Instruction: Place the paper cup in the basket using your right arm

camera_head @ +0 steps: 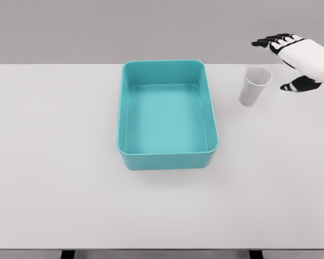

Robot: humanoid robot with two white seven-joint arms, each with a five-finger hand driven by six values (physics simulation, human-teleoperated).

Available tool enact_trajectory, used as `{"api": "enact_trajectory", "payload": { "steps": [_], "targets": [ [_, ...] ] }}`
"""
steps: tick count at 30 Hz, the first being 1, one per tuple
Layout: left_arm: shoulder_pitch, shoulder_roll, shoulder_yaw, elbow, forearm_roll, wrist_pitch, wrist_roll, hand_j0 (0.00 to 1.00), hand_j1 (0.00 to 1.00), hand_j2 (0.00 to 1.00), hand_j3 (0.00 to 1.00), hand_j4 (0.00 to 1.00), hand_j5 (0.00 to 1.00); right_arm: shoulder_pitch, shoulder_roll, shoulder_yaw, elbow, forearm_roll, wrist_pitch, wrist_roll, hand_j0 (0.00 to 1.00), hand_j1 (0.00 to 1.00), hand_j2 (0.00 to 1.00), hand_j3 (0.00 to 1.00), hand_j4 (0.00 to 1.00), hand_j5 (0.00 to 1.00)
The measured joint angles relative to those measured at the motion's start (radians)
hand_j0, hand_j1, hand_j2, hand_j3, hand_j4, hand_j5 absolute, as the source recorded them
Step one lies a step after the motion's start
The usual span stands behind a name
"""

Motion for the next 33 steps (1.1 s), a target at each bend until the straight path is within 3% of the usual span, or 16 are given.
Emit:
{"api": "enact_trajectory", "payload": {
  "steps": [2, 4, 7, 8, 11, 13, 17, 22, 23, 33],
  "targets": [
    [0.0, 0.0, 0.0, 0.0, 0.0, 0.0, 0.0, 1.0, 1.0, 1.0, 1.0, 1.0, 1.0, -0.02, 0.008, 0.016, 0.025, 0.005, 0.018, 0.004, 0.98, 0.98, 0.98, 0.98, 0.98, 0.98],
    [0.0, 0.0, 0.0, 0.0, 0.0, 0.0, 0.0, 1.0, 1.0, 1.0, 1.0, 1.0, 1.0, -0.118, 0.012, 0.065, 0.054, -0.007, 0.054, 0.006, 0.98, 0.98, 0.98, 0.98, 0.98, 0.98],
    [0.0, 0.0, 0.0, 0.0, 0.0, 0.0, 0.0, 1.0, 1.0, 1.0, 1.0, 1.0, 1.0, -0.245, 0.012, 0.194, 0.143, -0.06, 0.091, 0.007, 0.98, 0.98, 0.98, 0.98, 0.98, 0.98],
    [0.0, 0.0, 0.0, 0.0, 0.0, 0.0, 0.0, 1.0, 1.0, 1.0, 1.0, 1.0, 1.0, -0.33, 0.009, 0.241, 0.188, -0.094, 0.098, 0.007, 0.98, 0.98, 0.98, 0.98, 0.98, 0.98],
    [0.0, 0.0, 0.0, 0.0, 0.0, 0.0, 0.0, 1.0, 1.0, 1.0, 1.0, 1.0, 1.0, -0.472, 0.004, 0.403, 0.314, -0.174, 0.109, 0.007, 0.98, 0.98, 0.98, 0.98, 0.98, 0.98],
    [0.0, 0.0, 0.0, 0.0, 0.0, 0.0, 0.0, 1.0, 1.0, 1.0, 1.0, 1.0, 1.0, -0.529, 0.002, 0.503, 0.392, -0.219, 0.112, 0.007, 0.98, 0.98, 0.98, 0.98, 0.98, 0.98],
    [0.0, 0.0, 0.0, 0.0, 0.0, 0.0, 0.0, 1.0, 1.0, 1.0, 1.0, 1.0, 1.0, -0.563, -0.011, 0.637, 0.486, -0.259, 0.113, 0.008, 0.98, 0.98, 0.98, 0.98, 0.98, 0.98],
    [0.0, 0.0, 0.0, 0.0, 0.0, 0.0, 0.0, 1.0, 1.0, 1.0, 1.0, 1.0, 1.0, -0.577, -0.044, 0.69, 0.537, -0.292, 0.113, 0.008, 0.98, 0.98, 0.98, 0.98, 0.98, 0.98],
    [0.0, 0.0, 0.0, 0.0, 0.0, 0.0, 0.0, 1.0, 1.0, 1.0, 1.0, 1.0, 1.0, -0.606, -0.047, 0.71, 0.55, -0.301, 0.113, 0.008, 0.98, 0.98, 0.98, 0.98, 0.98, 0.98],
    [0.0, 0.0, 0.0, 0.0, 0.0, 0.0, 0.0, 1.0, 1.0, 1.0, 1.0, 1.0, 1.0, -0.632, -0.028, 0.842, 0.661, -0.324, 0.101, 0.008, 0.98, 0.98, 0.98, 0.98, 0.98, 0.98]
  ]
}}
